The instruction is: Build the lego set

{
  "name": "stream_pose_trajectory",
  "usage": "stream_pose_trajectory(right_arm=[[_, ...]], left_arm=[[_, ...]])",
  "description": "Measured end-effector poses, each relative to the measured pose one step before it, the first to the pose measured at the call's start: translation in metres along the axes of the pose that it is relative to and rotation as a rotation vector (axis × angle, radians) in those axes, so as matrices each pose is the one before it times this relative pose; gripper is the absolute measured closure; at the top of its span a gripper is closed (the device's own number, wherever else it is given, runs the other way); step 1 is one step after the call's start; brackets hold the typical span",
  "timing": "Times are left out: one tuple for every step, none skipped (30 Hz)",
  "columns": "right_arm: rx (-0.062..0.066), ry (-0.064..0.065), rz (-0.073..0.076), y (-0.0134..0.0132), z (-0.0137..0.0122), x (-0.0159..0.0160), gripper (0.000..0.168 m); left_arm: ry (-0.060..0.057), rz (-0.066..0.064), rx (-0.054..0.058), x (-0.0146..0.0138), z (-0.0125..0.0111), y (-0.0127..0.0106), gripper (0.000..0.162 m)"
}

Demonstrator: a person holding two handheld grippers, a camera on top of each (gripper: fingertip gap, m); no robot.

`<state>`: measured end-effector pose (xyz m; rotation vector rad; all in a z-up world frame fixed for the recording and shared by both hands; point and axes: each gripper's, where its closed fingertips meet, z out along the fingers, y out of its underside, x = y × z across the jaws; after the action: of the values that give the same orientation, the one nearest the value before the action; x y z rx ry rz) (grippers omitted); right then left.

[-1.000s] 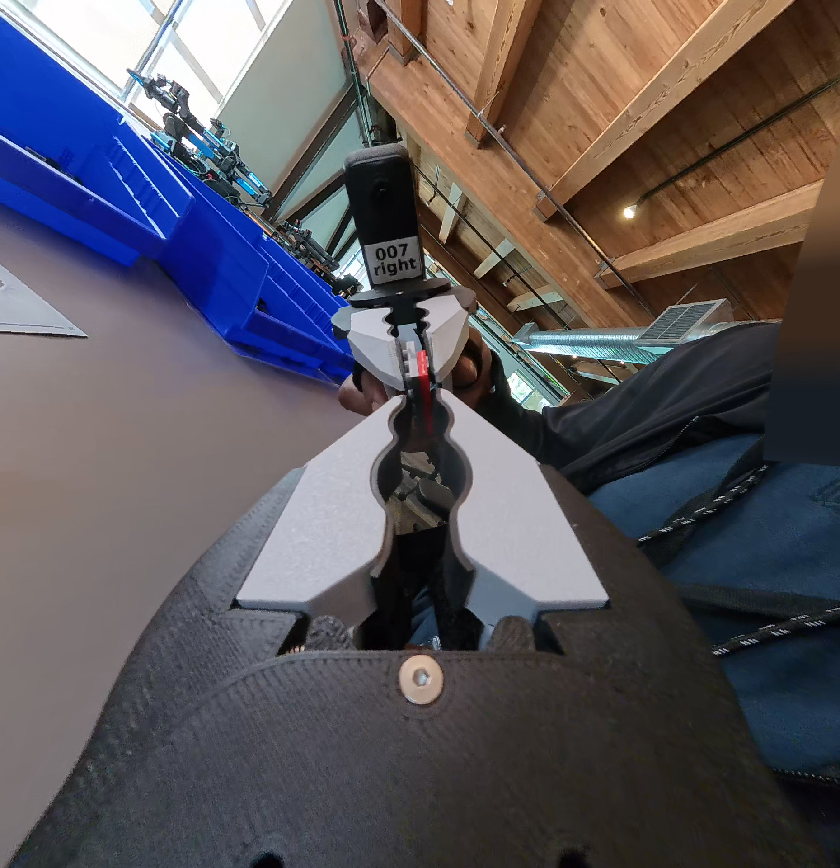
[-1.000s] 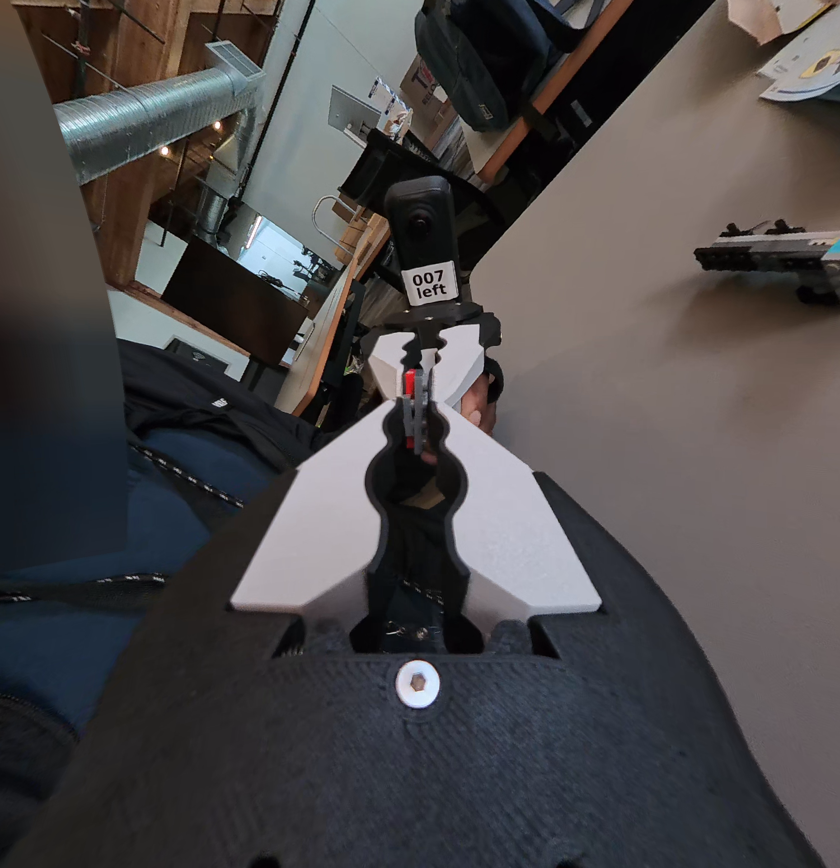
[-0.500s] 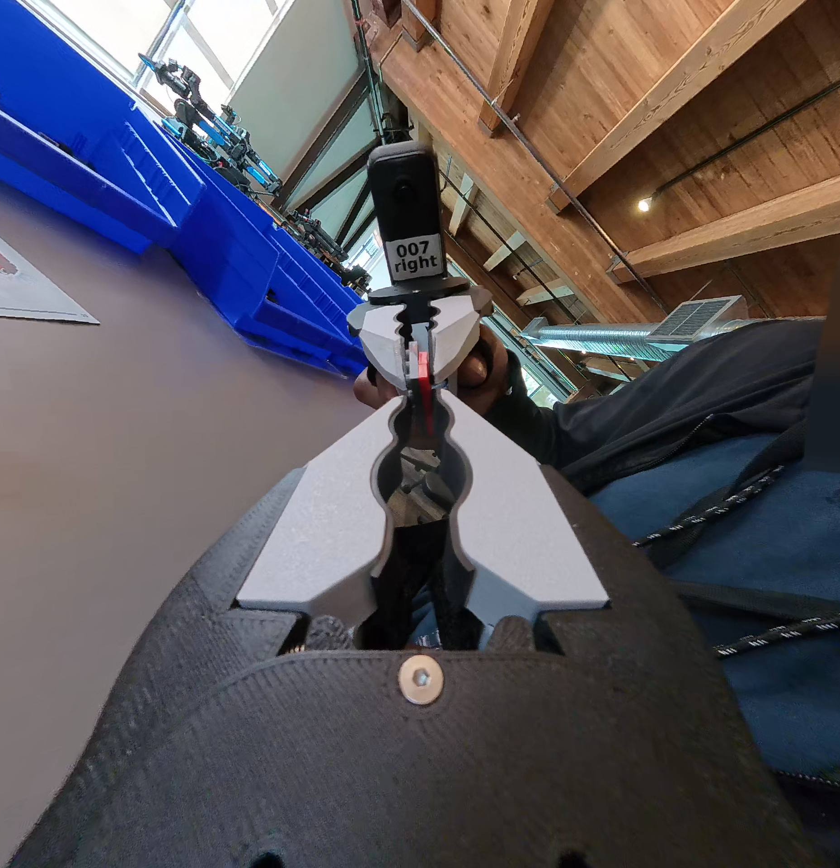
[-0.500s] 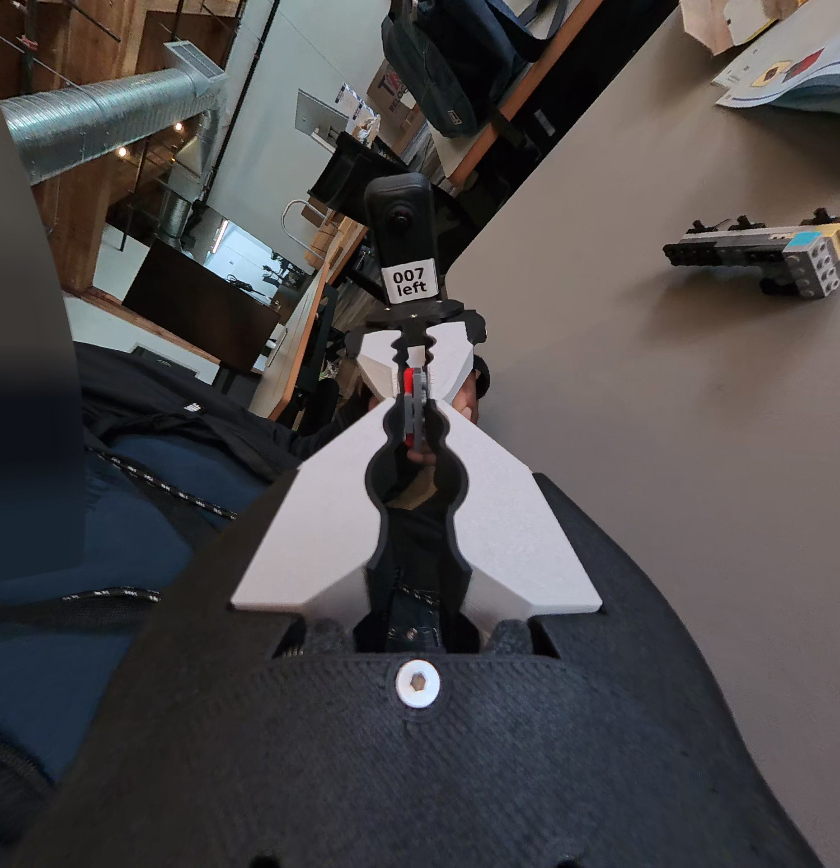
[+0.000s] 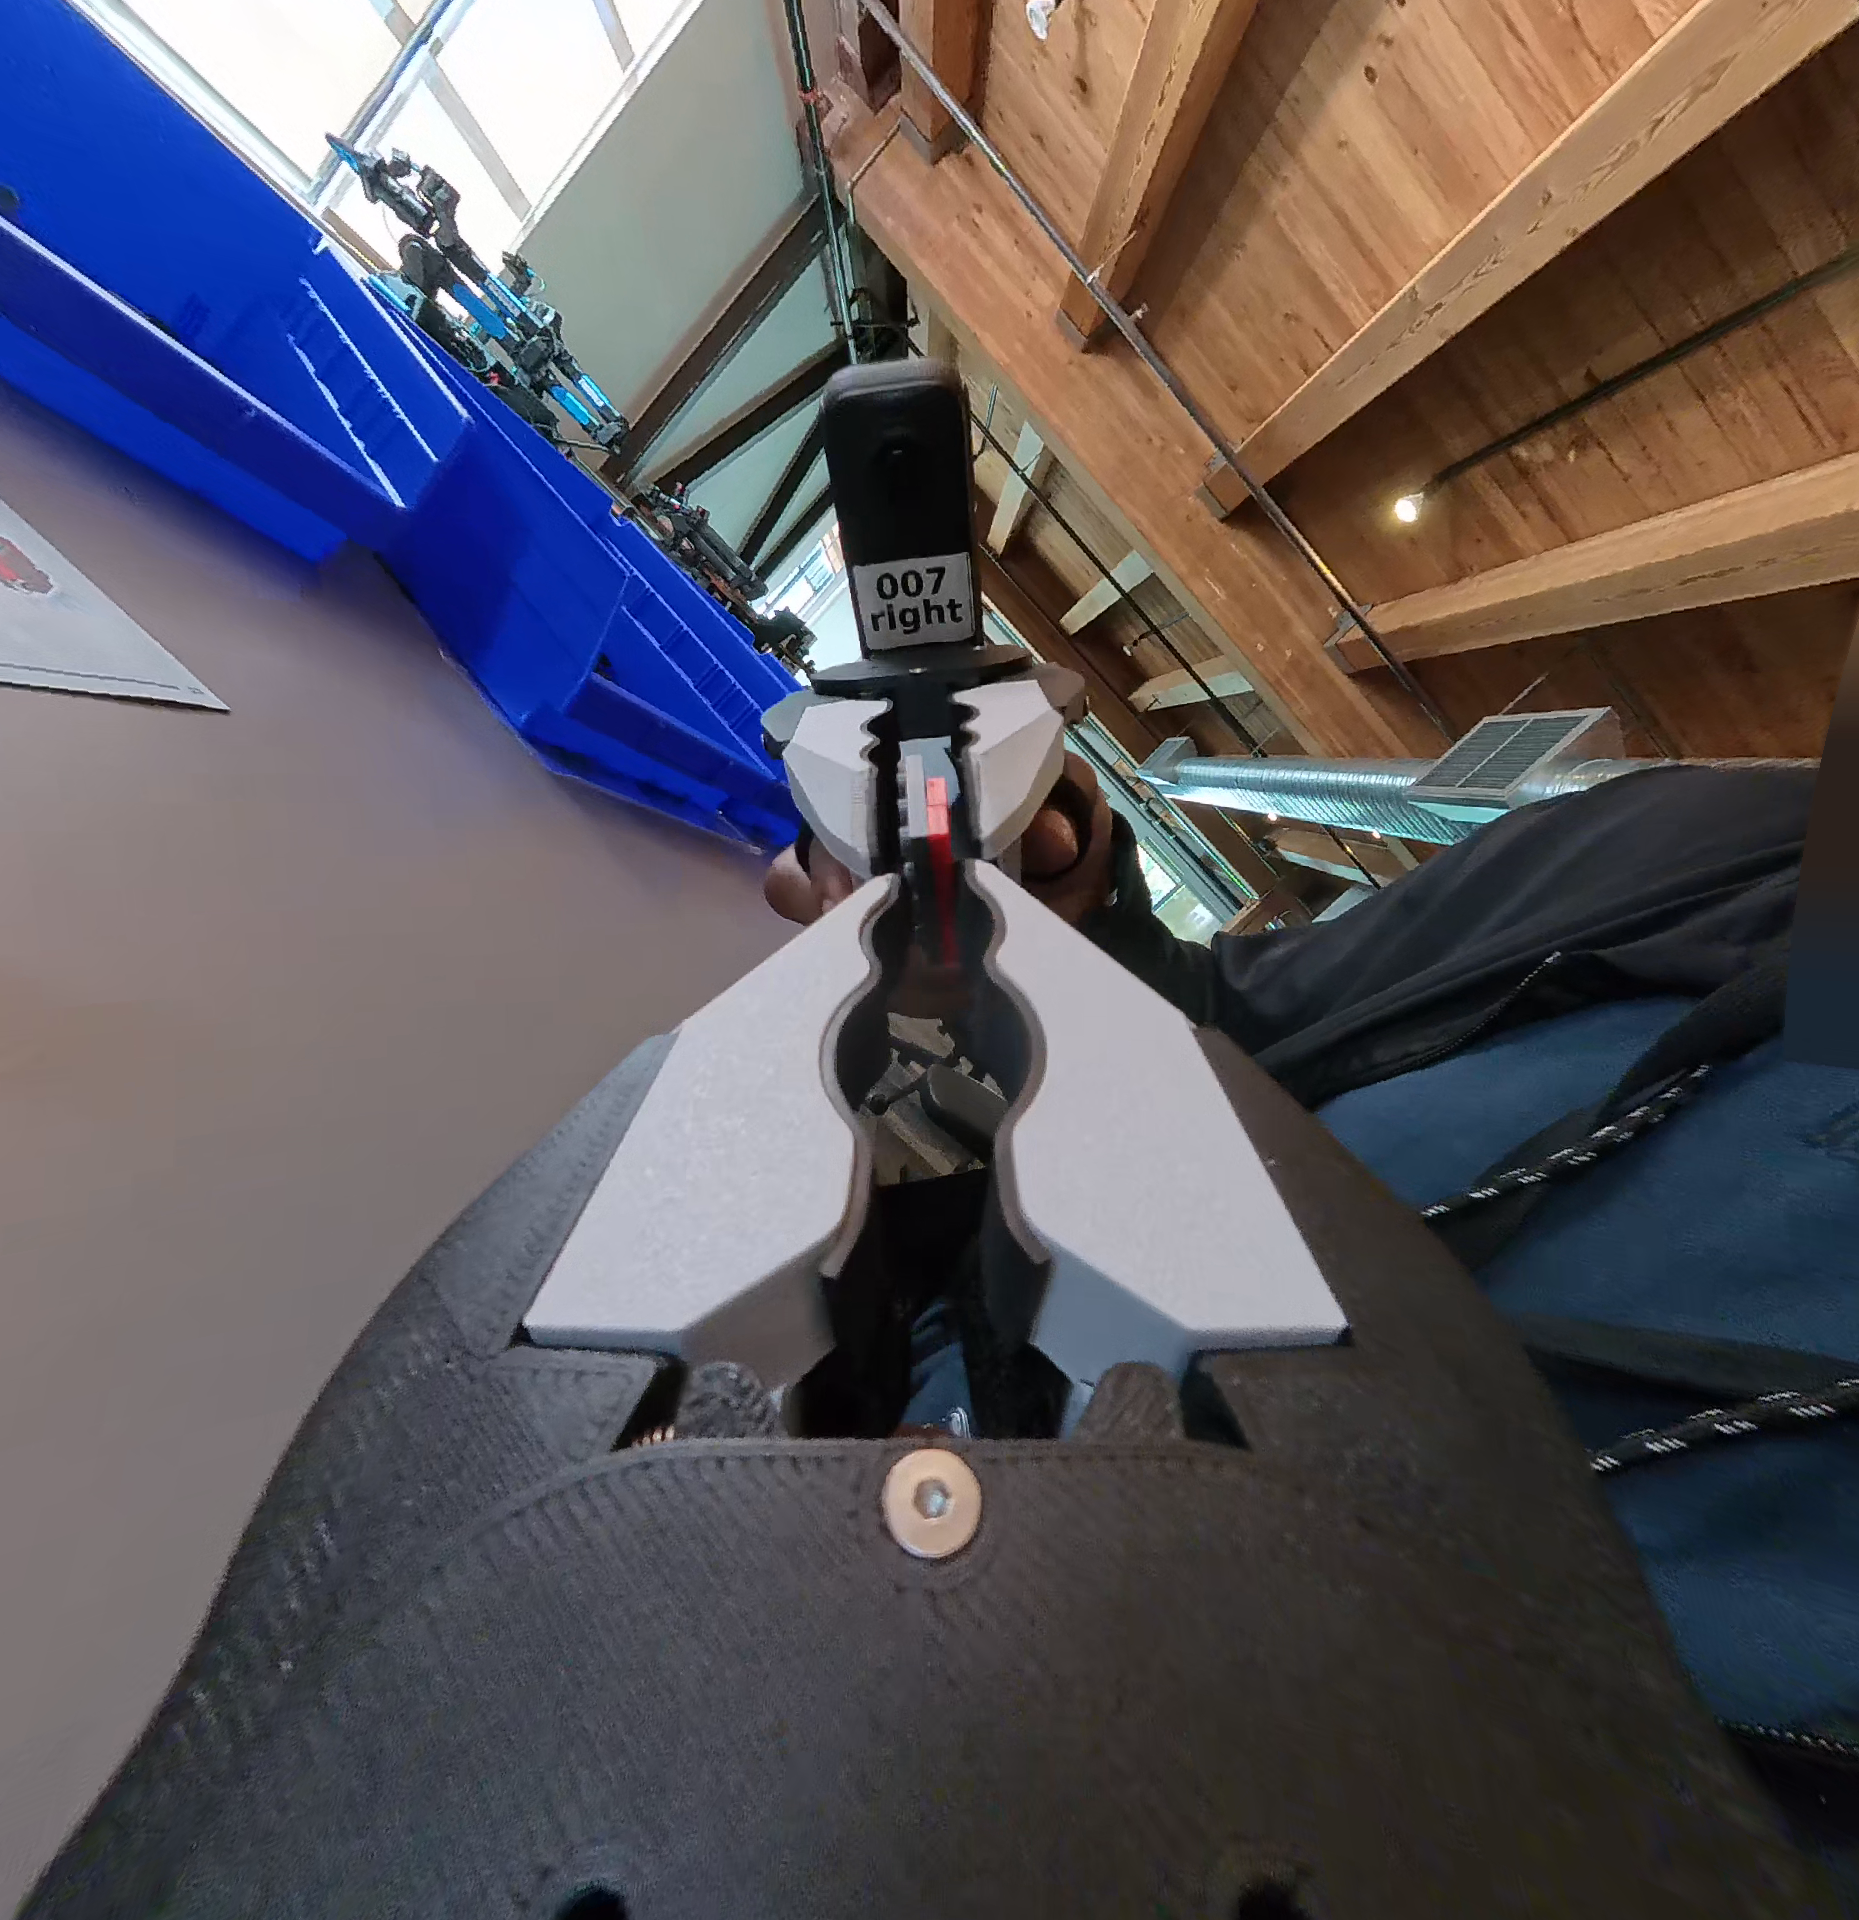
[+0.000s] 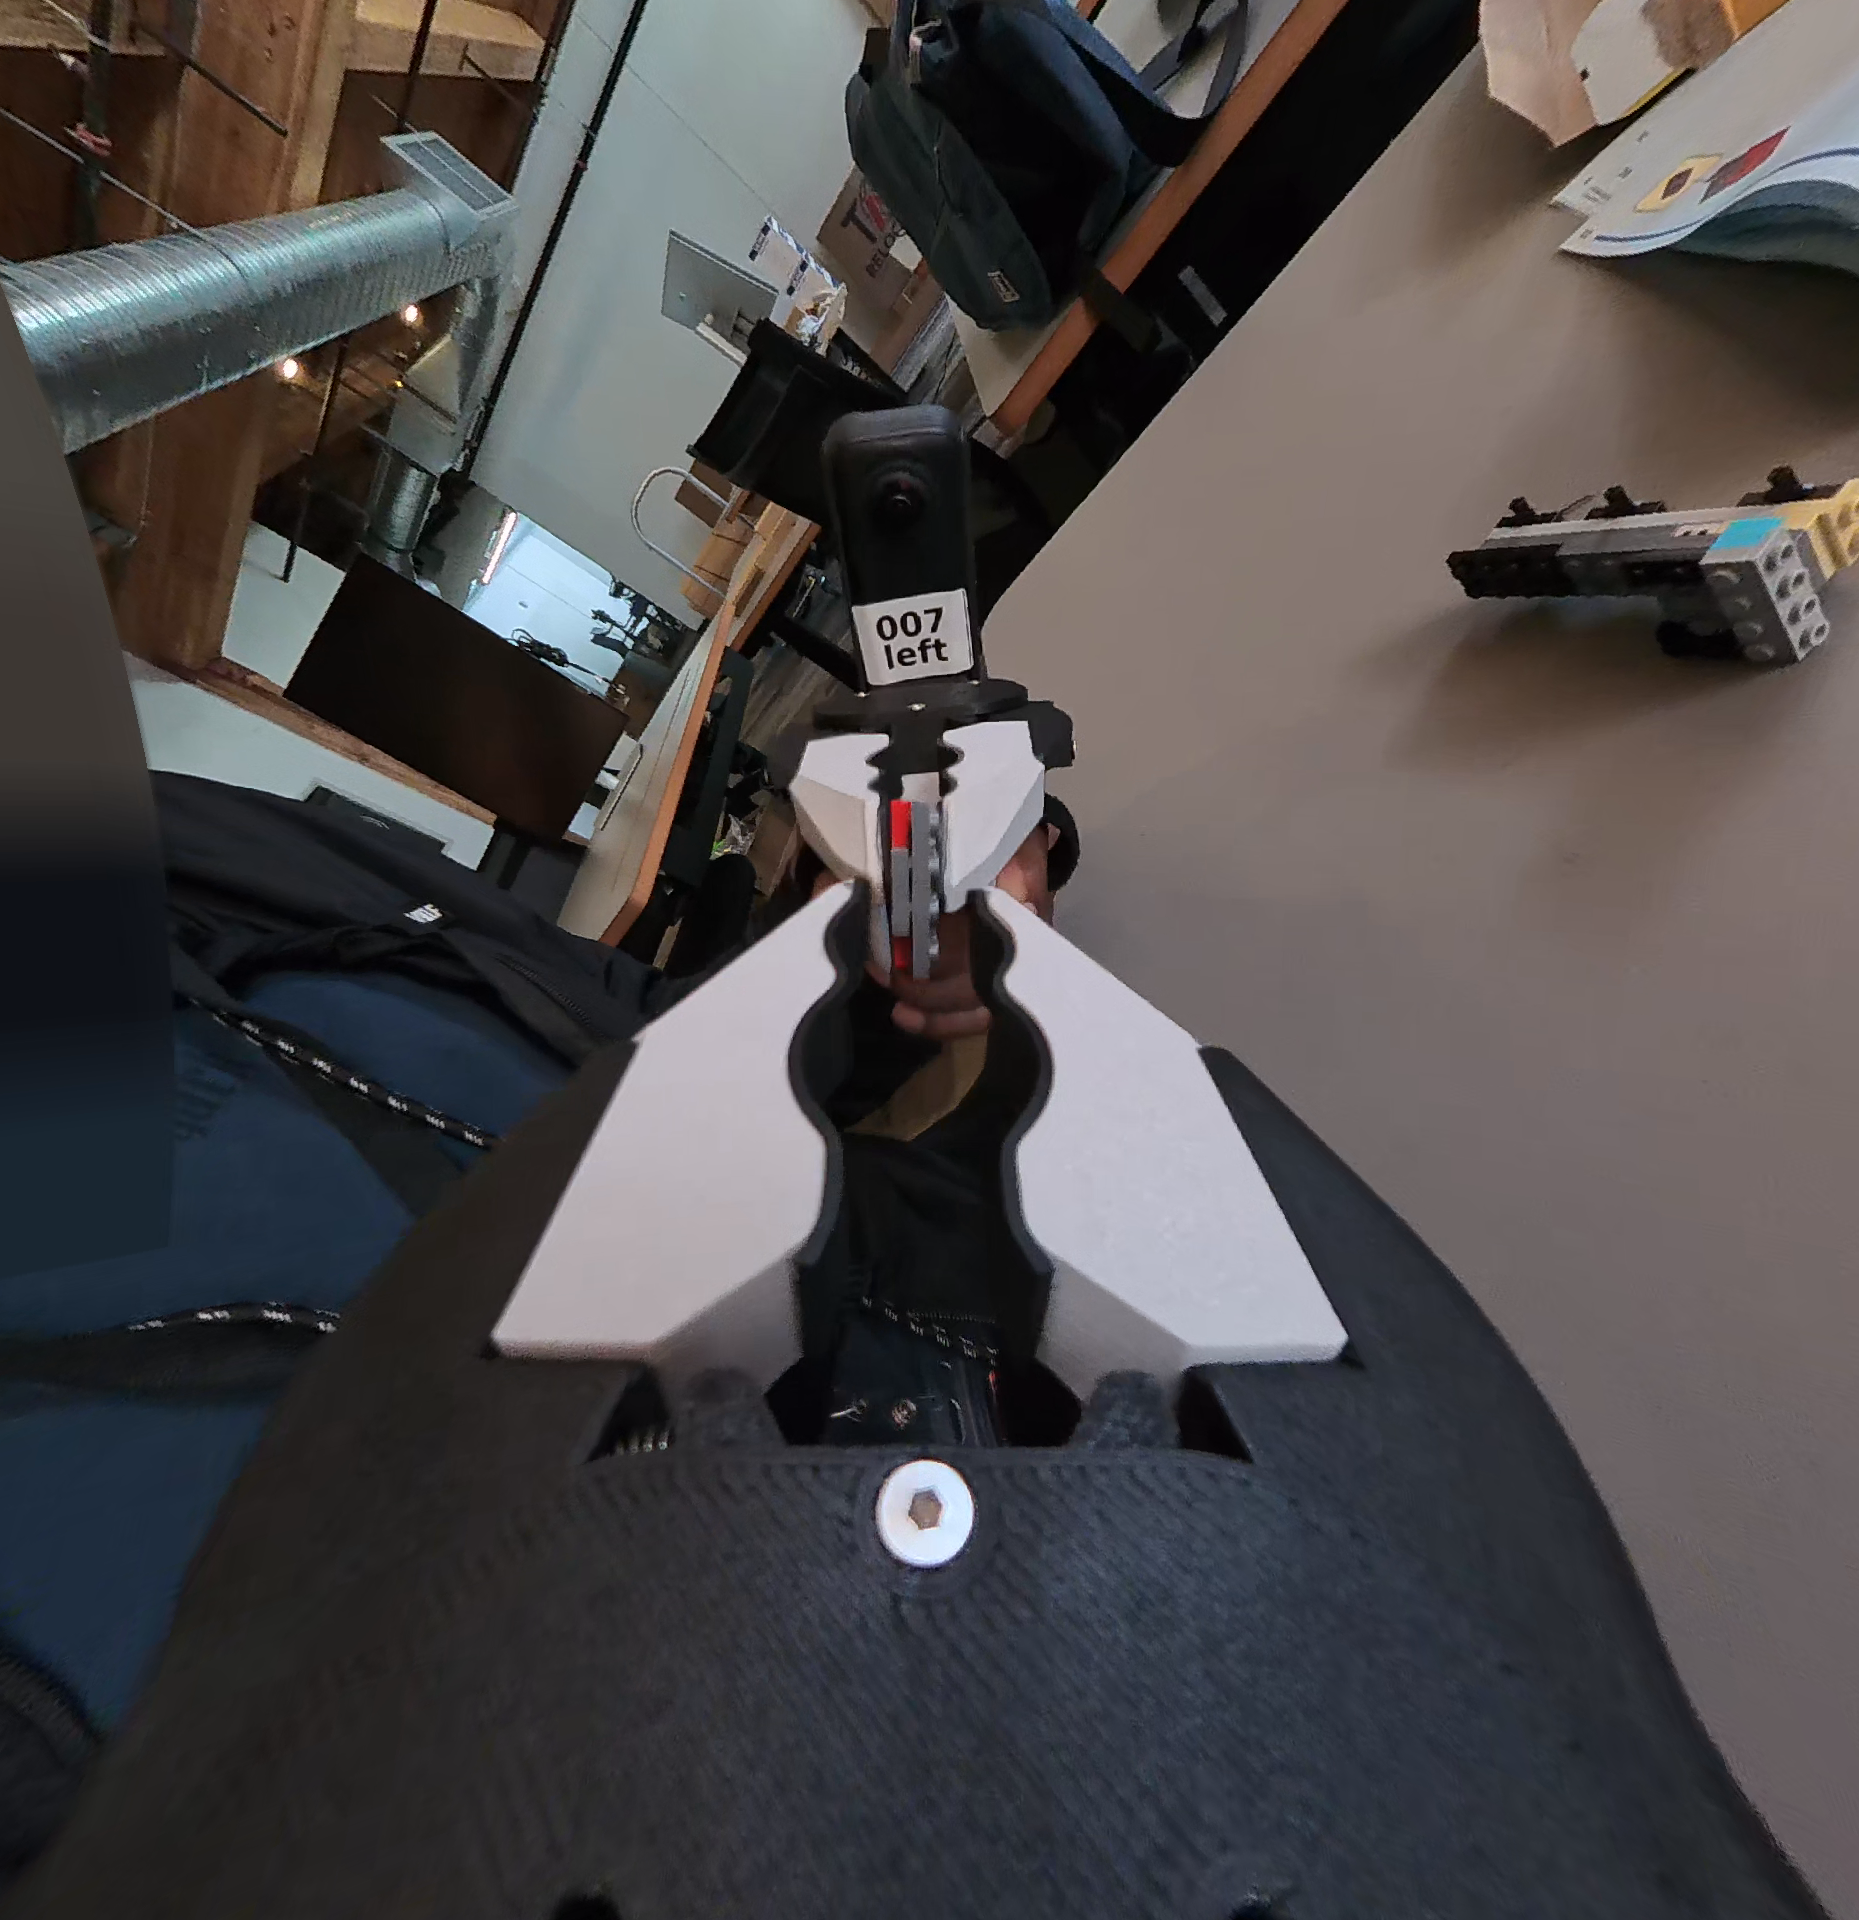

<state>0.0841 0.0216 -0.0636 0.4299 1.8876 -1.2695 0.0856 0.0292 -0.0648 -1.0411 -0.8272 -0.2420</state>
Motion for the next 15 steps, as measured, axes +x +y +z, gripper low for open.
stream_pose_trajectory(right_arm=[[-0.0019, -0.0020, -0.0038, -0.00015, 0.00056, -0.00062, 0.154], [-0.0012, 0.0005, -0.0058, -0.00024, 0.00033, -0.00047, 0.159], [-0.0023, 0.0008, -0.0098, 0.00013, 0.00022, -0.00058, 0.161], [-0.0049, 0.0036, -0.0078, 0.00045, 0.00019, -0.00008, 0.161], [-0.0039, 0.0031, -0.0077, 0.00052, 0.00014, -0.00017, 0.161], [-0.0013, 0.0038, -0.0054, 0.00013, 0.00017, -0.00005, 0.161], [0.0012, 0.0032, -0.0067, -0.00006, -0.00001, -0.00010, 0.161], [0.0006, 0.0029, -0.0055, -0.00006, 0.00010, -0.00006, 0.161], [-0.0005, 0.0032, -0.0038, 0.00029, 0.00008, 0.00008, 0.161], [0.0010, 0.0035, -0.0035, 0.00018, 0.00011, 0.00015, 0.161], [0.0029, 0.0017, -0.0005, -0.00006, 0.00015, 0.00026, 0.160], [0.0027, 0.0002, 0.0026, 0.00009, 0.00016, 0.00011, 0.160], [0.0012, 0.0000, 0.0026, 0.00023, 0.00020, 0.00025, 0.160], [-0.0012, 0.0000, 0.0004, 0.00048, 0.00006, 0.00006, 0.160], [-0.0025, 0.0011, -0.0021, 0.00047, -0.00007, 0.00003, 0.160]], left_arm=[[0.0011, 0.0035, -0.0046, 0.00059, 0.00061, 0.00080, 0.154], [-0.0001, 0.0034, -0.0040, 0.00037, 0.00033, 0.00069, 0.154], [-0.0017, 0.0028, -0.0020, -0.00005, 0.00000, 0.00029, 0.154], [0.0001, 0.0006, -0.0023, 0.00008, -0.00027, 0.00026, 0.154], [0.0010, 0.0005, -0.0018, 0.00015, -0.00026, 0.00026, 0.154], [0.0001, 0.0004, -0.0004, 0.00003, -0.00009, -0.00005, 0.154], [0.0016, -0.0015, 0.0013, 0.00016, -0.00004, -0.00010, 0.154], [0.0024, -0.0029, 0.0010, 0.00009, -0.00010, -0.00008, 0.154], [0.0010, -0.0012, -0.0002, -0.00007, -0.00013, 0.00013, 0.154], [-0.0005, 0.0001, -0.0004, -0.00016, -0.00014, 0.00008, 0.154], [-0.0005, -0.0002, 0.0000, -0.00023, -0.00015, -0.00008, 0.154], [-0.0001, -0.0008, -0.0001, -0.00020, -0.00018, 0.00000, 0.154], [0.0004, -0.0009, -0.0005, -0.00020, -0.00022, 0.00011, 0.154], [0.0005, -0.0005, -0.0017, -0.00008, -0.00003, 0.00036, 0.154], [-0.0005, 0.0007, -0.0022, -0.00015, -0.00001, 0.00048, 0.154]])
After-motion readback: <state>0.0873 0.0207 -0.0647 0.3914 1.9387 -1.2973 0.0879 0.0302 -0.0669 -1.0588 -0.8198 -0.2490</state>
